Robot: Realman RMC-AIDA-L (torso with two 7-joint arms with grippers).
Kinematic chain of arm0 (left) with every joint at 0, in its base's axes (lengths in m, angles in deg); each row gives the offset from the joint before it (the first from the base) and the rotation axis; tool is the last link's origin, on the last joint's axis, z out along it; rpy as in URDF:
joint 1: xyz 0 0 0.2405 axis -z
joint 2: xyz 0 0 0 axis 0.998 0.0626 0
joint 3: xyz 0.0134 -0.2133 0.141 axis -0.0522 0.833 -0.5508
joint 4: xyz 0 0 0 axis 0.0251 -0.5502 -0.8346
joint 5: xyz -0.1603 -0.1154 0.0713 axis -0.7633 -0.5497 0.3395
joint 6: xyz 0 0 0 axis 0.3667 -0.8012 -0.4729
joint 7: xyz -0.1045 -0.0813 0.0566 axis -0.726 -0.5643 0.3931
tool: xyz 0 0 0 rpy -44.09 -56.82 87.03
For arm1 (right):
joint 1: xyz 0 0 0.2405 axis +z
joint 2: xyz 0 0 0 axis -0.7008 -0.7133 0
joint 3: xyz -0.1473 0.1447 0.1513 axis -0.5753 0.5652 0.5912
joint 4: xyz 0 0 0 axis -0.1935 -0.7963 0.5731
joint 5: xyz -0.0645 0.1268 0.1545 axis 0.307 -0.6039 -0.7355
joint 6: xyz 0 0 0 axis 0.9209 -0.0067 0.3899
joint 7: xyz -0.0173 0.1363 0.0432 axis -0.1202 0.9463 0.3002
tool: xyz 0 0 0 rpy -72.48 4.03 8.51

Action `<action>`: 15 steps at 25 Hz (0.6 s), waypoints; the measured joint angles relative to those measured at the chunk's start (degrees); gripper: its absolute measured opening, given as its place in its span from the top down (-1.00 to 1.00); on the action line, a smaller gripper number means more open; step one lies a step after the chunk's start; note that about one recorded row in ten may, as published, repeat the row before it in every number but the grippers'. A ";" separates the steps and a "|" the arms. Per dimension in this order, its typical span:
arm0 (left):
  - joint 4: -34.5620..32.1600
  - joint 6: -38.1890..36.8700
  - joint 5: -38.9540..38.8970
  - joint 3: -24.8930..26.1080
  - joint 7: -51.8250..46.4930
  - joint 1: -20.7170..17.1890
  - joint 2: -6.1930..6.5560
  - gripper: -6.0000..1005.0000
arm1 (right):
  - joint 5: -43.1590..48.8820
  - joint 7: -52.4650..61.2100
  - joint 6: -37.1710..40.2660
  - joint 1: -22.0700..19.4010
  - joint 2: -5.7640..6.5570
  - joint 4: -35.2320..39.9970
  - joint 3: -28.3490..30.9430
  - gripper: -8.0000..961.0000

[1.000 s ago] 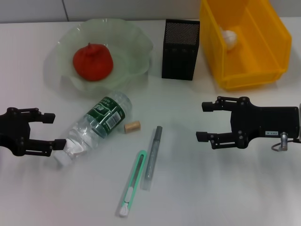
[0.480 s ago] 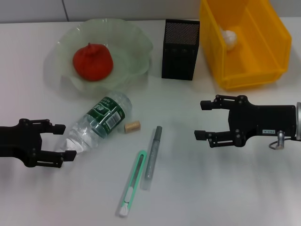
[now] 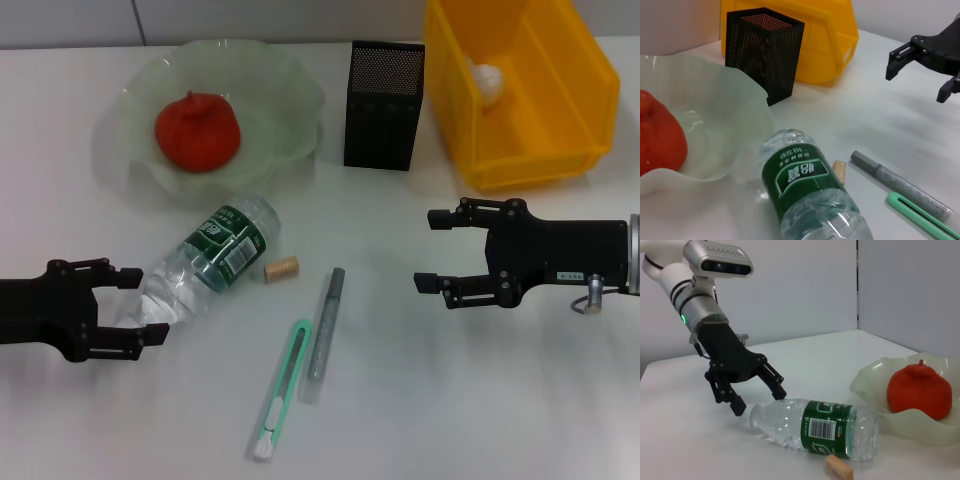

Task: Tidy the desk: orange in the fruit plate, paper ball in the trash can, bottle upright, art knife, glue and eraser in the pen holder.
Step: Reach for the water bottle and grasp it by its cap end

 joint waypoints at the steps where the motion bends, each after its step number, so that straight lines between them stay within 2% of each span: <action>1: 0.05 0.08 0.00 0.00 0.28 -0.17 -0.14 -0.47 | 0.00 -0.06 -0.02 0.00 0.01 0.07 0.00 -0.70; 4: -0.44 0.63 0.00 -0.01 1.16 -1.15 -0.83 -0.46 | 0.03 -0.41 -0.07 0.00 0.11 0.12 0.00 -0.70; 15: -0.14 3.34 0.11 -0.01 1.78 -2.16 -1.62 -0.45 | 0.17 -0.84 -0.52 0.06 0.34 0.03 0.00 -0.70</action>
